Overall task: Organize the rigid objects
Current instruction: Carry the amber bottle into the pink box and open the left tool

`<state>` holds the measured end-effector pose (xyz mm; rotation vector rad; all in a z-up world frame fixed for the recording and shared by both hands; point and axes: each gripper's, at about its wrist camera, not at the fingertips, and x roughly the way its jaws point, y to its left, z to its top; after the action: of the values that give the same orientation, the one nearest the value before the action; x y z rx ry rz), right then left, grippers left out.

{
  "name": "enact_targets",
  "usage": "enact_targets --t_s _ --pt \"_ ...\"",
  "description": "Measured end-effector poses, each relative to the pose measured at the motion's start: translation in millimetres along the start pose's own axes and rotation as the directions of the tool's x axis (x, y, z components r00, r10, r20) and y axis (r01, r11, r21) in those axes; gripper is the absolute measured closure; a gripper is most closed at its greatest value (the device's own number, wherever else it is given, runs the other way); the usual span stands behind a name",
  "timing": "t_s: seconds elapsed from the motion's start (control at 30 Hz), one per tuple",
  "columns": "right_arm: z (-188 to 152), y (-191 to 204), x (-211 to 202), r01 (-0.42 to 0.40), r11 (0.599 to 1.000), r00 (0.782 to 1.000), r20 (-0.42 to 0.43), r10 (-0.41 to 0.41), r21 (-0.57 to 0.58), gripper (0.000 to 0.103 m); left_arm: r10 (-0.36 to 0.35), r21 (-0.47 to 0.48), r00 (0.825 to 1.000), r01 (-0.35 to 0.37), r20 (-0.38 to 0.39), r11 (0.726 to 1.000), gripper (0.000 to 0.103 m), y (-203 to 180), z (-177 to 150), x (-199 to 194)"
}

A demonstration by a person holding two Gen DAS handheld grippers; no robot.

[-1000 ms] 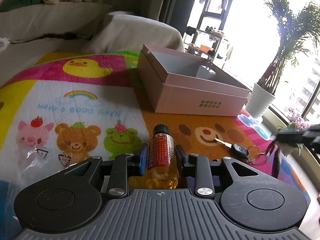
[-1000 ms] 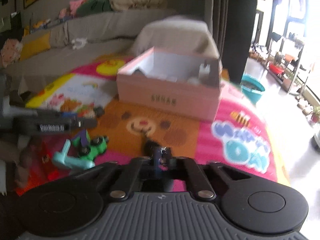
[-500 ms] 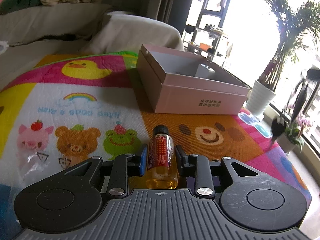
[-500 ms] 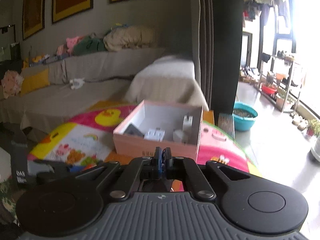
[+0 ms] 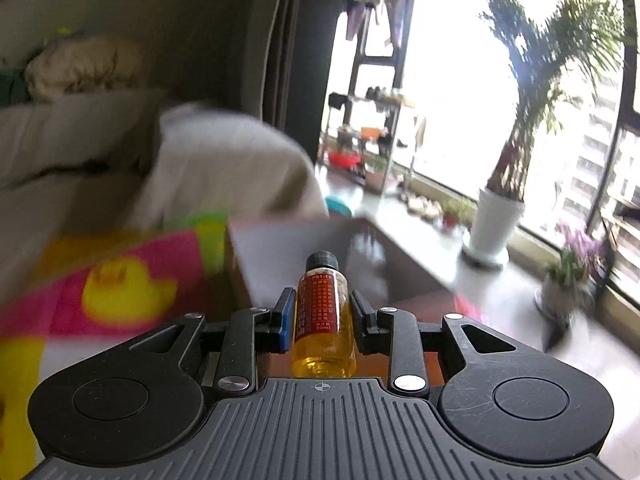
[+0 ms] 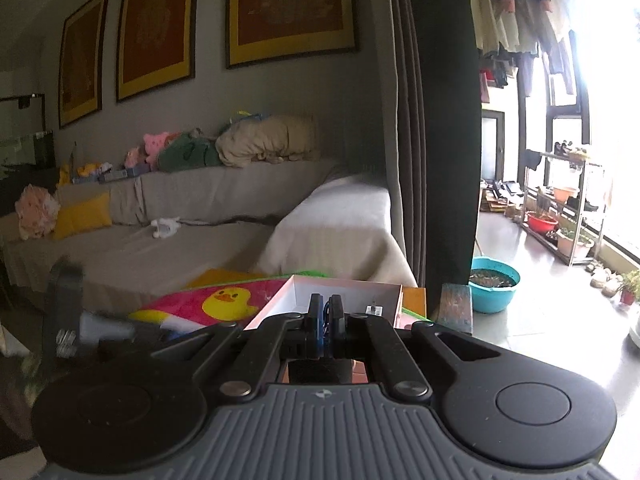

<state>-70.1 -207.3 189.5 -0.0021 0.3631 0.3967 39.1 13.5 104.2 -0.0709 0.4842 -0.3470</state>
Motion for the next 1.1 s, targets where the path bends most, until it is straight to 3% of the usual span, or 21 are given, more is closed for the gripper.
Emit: enact_targets --t_s 0.1,0.17,0.23,0.4,0.63,0.87,0.97,1.1 --pt "-2 -2 6 -0.010 1.000 1.000 -0.009 0.010 0.015 0.101 -0.039 -0.096 0.998 0.035 -0.045 0.995 0.071 13 33 55" --pt "-2 -5 12 -0.010 1.000 1.000 -0.018 0.010 0.027 0.101 -0.047 -0.176 0.995 0.032 -0.084 0.984 0.071 25 38 86" --pt "1 -8 17 -0.011 0.999 1.000 -0.021 0.012 0.039 0.101 -0.016 -0.216 0.997 0.000 -0.074 0.976 0.070 33 35 94" --pt "20 -14 54 -0.026 0.998 0.998 -0.048 0.029 0.050 0.101 0.004 -0.216 1.000 -0.008 -0.019 0.976 0.070 42 18 48" --pt "55 -17 153 -0.014 0.997 0.992 -0.122 0.023 0.072 0.101 -0.064 -0.222 0.997 0.054 -0.040 0.974 0.070 53 -30 -22" --pt "65 -2 243 0.022 0.998 0.970 -0.245 -0.008 0.053 0.100 -0.051 -0.218 0.994 0.029 -0.096 0.976 0.070 67 -63 -36" --pt "61 1 262 0.030 0.997 0.961 -0.278 -0.009 0.072 0.095 -0.044 -0.234 0.993 0.016 -0.111 0.972 0.070 72 -70 -37" --pt "45 5 260 0.043 0.998 0.953 -0.302 -0.026 0.047 0.073 -0.048 -0.215 0.994 0.026 -0.098 0.976 0.070 73 -77 -48"
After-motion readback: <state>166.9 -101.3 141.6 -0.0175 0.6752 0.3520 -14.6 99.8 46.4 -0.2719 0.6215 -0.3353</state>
